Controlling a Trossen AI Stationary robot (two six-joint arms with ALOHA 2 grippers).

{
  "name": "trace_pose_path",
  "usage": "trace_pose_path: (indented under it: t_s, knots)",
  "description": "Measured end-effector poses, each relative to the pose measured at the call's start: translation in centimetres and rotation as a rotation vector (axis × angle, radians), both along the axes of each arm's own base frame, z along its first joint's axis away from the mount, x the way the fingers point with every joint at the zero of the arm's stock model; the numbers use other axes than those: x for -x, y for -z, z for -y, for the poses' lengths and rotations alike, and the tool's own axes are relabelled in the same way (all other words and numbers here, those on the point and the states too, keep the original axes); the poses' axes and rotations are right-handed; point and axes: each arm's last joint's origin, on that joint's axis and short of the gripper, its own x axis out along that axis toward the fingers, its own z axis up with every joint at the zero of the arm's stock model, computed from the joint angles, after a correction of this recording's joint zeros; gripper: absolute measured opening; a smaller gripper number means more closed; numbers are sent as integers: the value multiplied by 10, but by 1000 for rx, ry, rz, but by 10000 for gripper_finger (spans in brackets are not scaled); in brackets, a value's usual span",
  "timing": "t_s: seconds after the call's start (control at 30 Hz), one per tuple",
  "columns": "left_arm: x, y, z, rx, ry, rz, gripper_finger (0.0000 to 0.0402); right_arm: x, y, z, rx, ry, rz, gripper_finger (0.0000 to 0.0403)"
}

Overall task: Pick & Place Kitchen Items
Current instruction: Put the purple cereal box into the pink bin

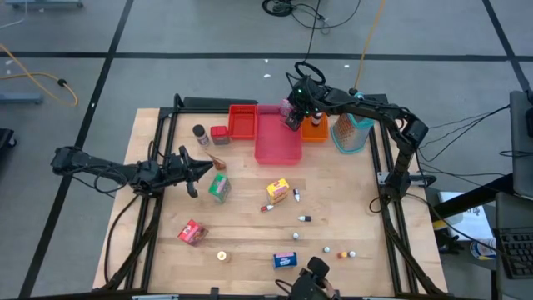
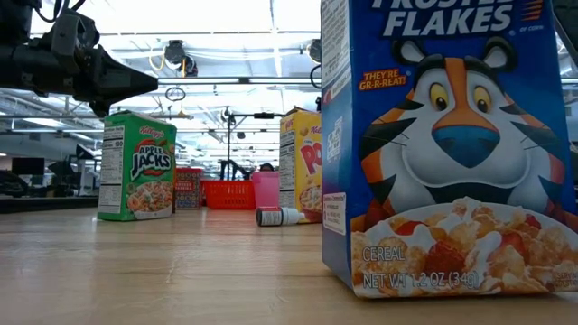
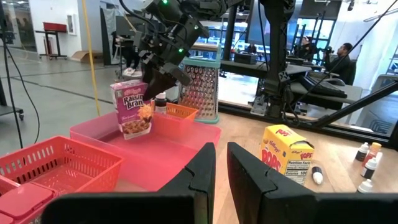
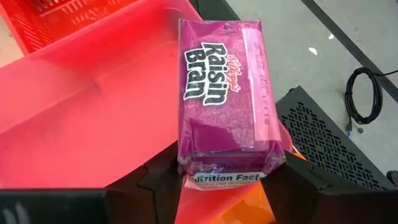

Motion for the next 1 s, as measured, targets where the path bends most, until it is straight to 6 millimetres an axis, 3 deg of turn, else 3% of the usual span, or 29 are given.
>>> trace_pose_path:
  t_s: [0.5, 0.73, 1.0]
  knots:
    - [0, 0, 0, 0, 0, 0, 40, -2, 2, -1, -3, 9, 33, 195]
    - [0, 0, 0, -1, 0, 0, 40, 0, 19, -3, -5, 2, 57, 236]
    - [0, 0, 0, -1, 0, 0, 40, -1, 20, -4, 3, 1, 68, 274]
